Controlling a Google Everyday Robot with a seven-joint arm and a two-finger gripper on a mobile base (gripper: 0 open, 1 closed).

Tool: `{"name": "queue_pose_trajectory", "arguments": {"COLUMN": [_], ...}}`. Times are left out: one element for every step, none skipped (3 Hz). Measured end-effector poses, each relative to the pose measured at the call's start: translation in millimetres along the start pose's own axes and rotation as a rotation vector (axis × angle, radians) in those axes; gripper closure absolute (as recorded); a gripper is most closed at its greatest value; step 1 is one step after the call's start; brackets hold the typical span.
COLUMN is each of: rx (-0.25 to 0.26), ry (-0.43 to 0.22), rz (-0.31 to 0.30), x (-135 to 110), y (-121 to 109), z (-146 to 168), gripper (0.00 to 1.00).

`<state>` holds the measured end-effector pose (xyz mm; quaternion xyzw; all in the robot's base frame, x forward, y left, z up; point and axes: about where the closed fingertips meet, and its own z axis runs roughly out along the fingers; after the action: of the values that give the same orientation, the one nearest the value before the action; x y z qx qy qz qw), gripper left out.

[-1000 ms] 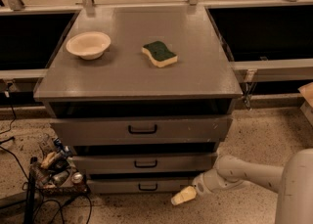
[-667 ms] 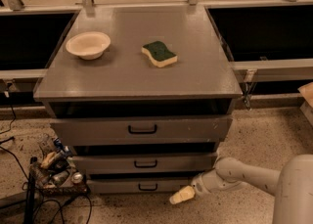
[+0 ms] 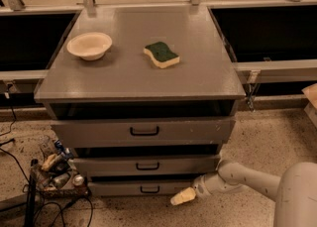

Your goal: Open bottom drawer

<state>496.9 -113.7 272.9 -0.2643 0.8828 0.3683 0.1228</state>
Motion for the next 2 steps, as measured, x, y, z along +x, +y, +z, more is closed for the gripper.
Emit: {"name": "queue_pose_trajectory", "arguments": {"rx": [0.013, 0.013], "ry": [-0.073, -0.073], "rz": [0.021, 0.021], "x": [-5.2, -5.2], "y": [-7.5, -7.5], "z": [-3.2, -3.2], "gripper": [0.0, 0.0]}}
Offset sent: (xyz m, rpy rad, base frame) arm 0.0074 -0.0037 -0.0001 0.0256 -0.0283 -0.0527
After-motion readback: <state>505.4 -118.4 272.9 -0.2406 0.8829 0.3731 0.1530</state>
